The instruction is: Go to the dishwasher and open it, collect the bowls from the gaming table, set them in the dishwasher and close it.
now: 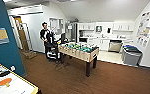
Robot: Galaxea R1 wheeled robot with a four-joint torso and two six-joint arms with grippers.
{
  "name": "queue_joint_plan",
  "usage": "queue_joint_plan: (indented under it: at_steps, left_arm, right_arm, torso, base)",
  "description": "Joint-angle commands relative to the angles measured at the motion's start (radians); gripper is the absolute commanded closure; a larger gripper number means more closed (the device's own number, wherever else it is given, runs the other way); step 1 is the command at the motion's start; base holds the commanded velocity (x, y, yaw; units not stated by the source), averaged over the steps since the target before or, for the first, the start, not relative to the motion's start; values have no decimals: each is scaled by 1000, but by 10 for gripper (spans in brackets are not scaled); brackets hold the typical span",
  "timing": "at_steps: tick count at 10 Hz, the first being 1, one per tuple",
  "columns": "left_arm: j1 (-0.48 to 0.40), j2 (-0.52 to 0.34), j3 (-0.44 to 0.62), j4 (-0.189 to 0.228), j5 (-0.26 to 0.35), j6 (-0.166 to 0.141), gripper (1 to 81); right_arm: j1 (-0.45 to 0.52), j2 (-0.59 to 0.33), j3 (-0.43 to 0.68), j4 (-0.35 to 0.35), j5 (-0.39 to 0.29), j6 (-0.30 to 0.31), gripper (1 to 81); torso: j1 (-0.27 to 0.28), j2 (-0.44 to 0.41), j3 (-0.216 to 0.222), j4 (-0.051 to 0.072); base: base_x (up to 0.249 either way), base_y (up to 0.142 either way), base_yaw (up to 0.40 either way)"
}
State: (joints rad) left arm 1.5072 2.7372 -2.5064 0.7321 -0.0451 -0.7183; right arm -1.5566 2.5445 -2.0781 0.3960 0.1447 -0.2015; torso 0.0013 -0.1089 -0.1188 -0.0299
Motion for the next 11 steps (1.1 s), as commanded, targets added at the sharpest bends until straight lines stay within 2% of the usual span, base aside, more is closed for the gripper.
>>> queue_joint_plan:
  at_steps: [1, 11]
  left_arm:
    - [-48, -23, -2, 7, 41, 3, 811]
    - [-48, -20, 0, 7, 39, 3, 811]
  right_arm:
    - [45, -34, 10, -11, -60, -3, 811]
    - [45, -31, 10, -11, -60, -4, 811]
  torso:
    - [0, 0, 0, 0]
    - [-1, 0, 0, 0]
  base:
    - [0, 0, 0]
    - [0, 0, 0]
